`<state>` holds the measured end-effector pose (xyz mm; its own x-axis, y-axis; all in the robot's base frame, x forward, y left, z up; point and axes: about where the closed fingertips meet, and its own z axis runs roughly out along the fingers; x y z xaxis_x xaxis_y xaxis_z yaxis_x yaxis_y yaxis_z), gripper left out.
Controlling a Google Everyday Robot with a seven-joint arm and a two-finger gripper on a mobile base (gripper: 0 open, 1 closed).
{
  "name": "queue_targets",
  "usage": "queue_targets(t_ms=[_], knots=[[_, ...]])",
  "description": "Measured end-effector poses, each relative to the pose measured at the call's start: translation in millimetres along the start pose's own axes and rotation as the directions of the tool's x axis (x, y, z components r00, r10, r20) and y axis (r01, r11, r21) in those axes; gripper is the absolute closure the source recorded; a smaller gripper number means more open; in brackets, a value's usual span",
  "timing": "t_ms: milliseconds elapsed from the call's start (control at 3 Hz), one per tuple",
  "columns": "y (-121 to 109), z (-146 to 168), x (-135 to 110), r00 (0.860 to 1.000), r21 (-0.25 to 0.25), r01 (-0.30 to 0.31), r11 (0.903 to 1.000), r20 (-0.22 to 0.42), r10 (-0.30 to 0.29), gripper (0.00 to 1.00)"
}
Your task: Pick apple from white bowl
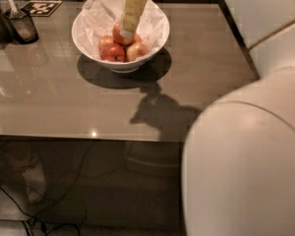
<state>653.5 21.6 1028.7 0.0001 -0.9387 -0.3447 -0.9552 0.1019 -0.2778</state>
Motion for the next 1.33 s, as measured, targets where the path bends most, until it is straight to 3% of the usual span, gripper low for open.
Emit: queue_targets(t_ms=[333, 667, 1000, 1333], knots=[[-21.3, 12.8, -37.0, 0.998, 0.023, 0.063, 0.9977, 0.027, -0.064, 0.00], [-31.5, 10.0, -44.5, 0.997, 0.063, 0.057, 0.9964, 0.056, -0.060, 0.00], [-46.3, 25.1, -46.6, 0.997, 0.082, 0.036, 0.9960, 0.062, -0.041, 0.00], [-63.0, 46.6, -28.6, 0.999, 0.074, -0.025, 0.9969, 0.042, 0.022, 0.00]])
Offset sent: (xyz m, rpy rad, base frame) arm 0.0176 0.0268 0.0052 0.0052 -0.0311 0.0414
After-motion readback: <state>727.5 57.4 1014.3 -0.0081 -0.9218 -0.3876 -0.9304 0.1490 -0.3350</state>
